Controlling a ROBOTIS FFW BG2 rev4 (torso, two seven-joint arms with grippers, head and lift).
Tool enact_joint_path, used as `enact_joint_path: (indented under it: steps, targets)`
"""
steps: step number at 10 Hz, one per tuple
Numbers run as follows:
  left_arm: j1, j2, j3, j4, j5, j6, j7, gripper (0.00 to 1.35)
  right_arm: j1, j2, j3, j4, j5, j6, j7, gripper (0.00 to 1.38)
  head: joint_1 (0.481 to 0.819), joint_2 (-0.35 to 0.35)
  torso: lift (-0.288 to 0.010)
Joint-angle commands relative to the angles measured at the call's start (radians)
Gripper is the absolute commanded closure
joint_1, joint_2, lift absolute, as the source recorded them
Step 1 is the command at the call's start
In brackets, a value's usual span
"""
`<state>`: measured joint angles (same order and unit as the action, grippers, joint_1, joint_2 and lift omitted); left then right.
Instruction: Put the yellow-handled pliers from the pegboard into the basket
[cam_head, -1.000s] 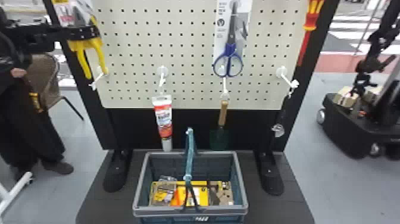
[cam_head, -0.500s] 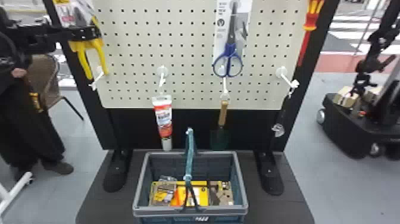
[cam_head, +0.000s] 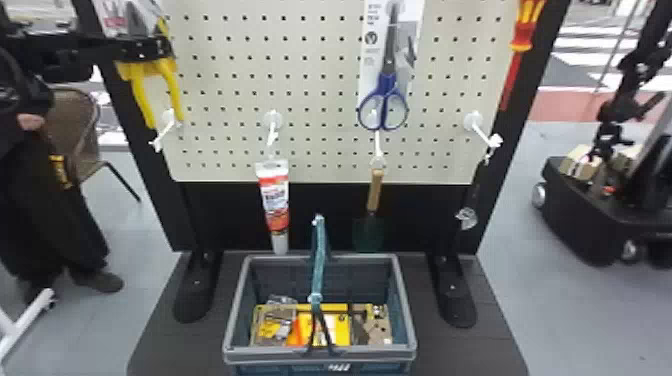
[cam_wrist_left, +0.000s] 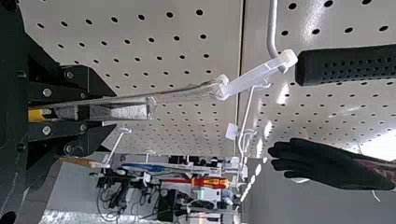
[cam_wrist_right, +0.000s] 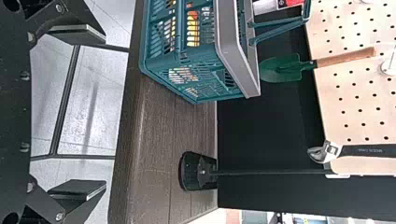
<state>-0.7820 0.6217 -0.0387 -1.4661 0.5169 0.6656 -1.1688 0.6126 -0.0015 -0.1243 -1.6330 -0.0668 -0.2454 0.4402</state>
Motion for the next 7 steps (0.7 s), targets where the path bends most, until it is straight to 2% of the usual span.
enact_joint_path:
  steps: [1, 4, 5, 7]
  targets:
    - [0.025, -0.005, 0.02, -0.023, 0.002, 0.003, 0.003, 1.21, 0.0, 0.002, 0.0, -0.003, -0.001, 0.002, 0.0, 0.2, 0.549, 0.0, -0.1]
    - [0.046, -0.014, 0.043, -0.037, 0.005, 0.005, 0.006, 1.21, 0.004, 0.002, 0.0, -0.01, -0.005, 0.005, 0.0, 0.2, 0.549, 0.0, -0.1]
    - [0.091, -0.025, 0.076, -0.057, 0.005, 0.003, 0.009, 1.21, 0.004, 0.002, 0.0, -0.013, -0.005, 0.005, 0.0, 0.2, 0.549, 0.0, -0.1]
    - [0.213, -0.077, 0.143, -0.062, 0.008, -0.031, 0.015, 1.21, 0.019, 0.002, 0.0, -0.025, -0.008, 0.009, -0.002, 0.2, 0.549, 0.0, -0.1]
